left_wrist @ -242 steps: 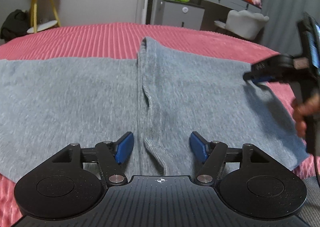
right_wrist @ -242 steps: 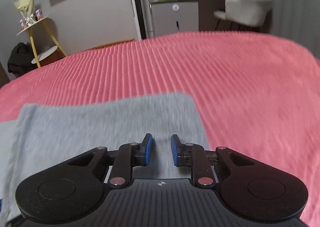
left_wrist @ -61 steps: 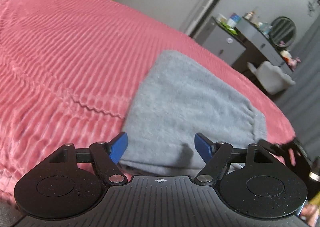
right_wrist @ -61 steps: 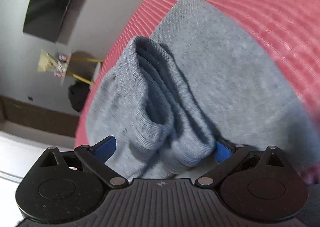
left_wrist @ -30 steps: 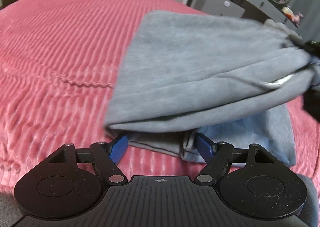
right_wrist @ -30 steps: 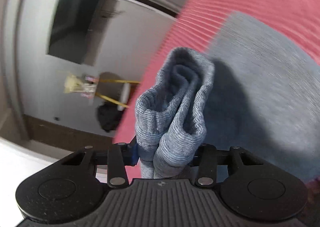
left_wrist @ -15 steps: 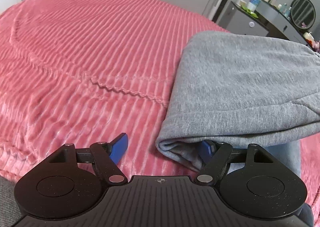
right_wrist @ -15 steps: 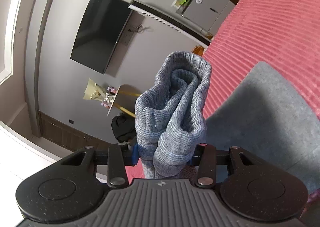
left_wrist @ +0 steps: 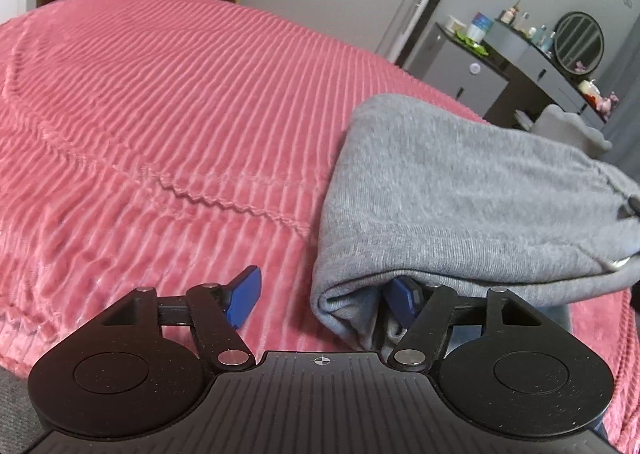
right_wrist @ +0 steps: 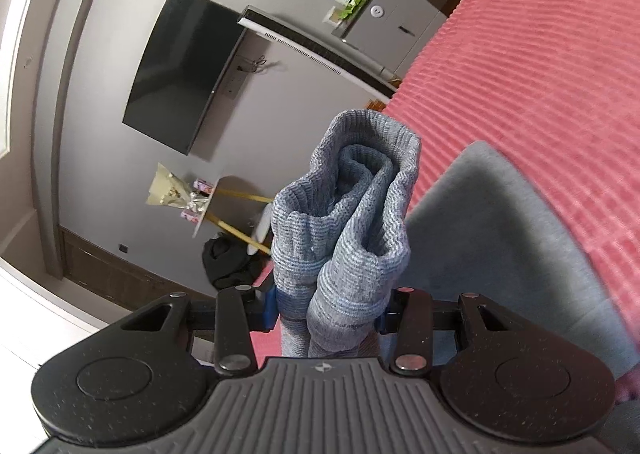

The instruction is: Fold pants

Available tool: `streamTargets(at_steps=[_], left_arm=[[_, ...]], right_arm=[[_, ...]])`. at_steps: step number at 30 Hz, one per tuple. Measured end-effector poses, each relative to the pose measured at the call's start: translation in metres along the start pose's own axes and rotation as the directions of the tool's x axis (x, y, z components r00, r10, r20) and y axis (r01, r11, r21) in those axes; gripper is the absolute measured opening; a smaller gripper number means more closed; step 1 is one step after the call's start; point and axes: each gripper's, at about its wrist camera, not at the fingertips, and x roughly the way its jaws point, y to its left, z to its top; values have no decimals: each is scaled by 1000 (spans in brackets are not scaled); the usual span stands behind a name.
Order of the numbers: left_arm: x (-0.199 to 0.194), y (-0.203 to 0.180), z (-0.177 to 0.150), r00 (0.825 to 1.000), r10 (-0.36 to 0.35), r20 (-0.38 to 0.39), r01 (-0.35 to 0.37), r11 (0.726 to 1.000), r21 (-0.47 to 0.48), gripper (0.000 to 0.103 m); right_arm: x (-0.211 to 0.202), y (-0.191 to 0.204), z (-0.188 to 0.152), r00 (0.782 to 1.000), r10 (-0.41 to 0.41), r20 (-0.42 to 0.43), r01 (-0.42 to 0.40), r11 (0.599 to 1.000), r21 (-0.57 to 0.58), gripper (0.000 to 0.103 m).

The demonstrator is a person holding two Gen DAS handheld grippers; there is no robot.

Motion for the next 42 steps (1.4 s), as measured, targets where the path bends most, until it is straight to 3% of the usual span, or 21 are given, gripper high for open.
streamTargets(at_steps=[10, 15, 17, 19, 20, 23, 25, 26, 29, 32, 35, 38, 42], left_arm=[[0, -10, -4, 1000, -27, -16, 28, 998, 65, 69], [-3, -12, -4, 999, -28, -26, 29, 997, 68, 69], [-7, -10, -2, 997, -61, -40, 63, 997, 51, 69], [-16, -7, 0, 994, -105, -37, 106, 994, 28, 70], [-21, -6, 2, 992, -124, -23, 124, 992, 22, 70], [-39, -8, 12, 988, -150, 45, 149, 988, 28, 74], [-40, -15, 21, 985, -157, 71, 153, 987, 54, 78], [-36, -19, 25, 986, -152, 70, 147, 986, 74, 79], [-13, -36, 29, 991, -131, 32, 124, 979, 162, 79], [14, -49, 21, 993, -117, -12, 117, 966, 228, 78], [42, -52, 6, 997, -25, -72, 46, 951, 305, 80], [52, -49, 1, 996, 13, -93, 18, 947, 321, 85], [51, -46, 0, 996, 2, -88, 24, 954, 297, 86]], right_arm=[[-8, -31, -6, 995, -104, -12, 103, 993, -50, 42], [-6, -48, -5, 991, -117, -69, 114, 992, -52, 44], [-6, -52, -5, 982, -165, -90, 160, 985, -60, 46], [-11, -57, -5, 967, -245, -65, 242, 969, -42, 56], [-15, -59, -3, 959, -281, -45, 280, 960, -23, 66], [-35, -56, 4, 937, -338, 88, 340, 940, -10, 68], [-40, -45, 6, 940, -315, 128, 324, 944, -57, 68], [-38, -40, 6, 949, -290, 126, 301, 950, -78, 66], [-24, -23, -6, 973, -218, 80, 229, 959, -167, 44], [-1, -13, -26, 981, -195, 3, 190, 947, -259, 42], [23, -20, -39, 967, -236, -101, 201, 941, -273, 40], [35, -32, -46, 927, -357, -114, 309, 901, -304, 10], [33, -25, -32, 937, -337, -89, 303, 913, -274, 10]])
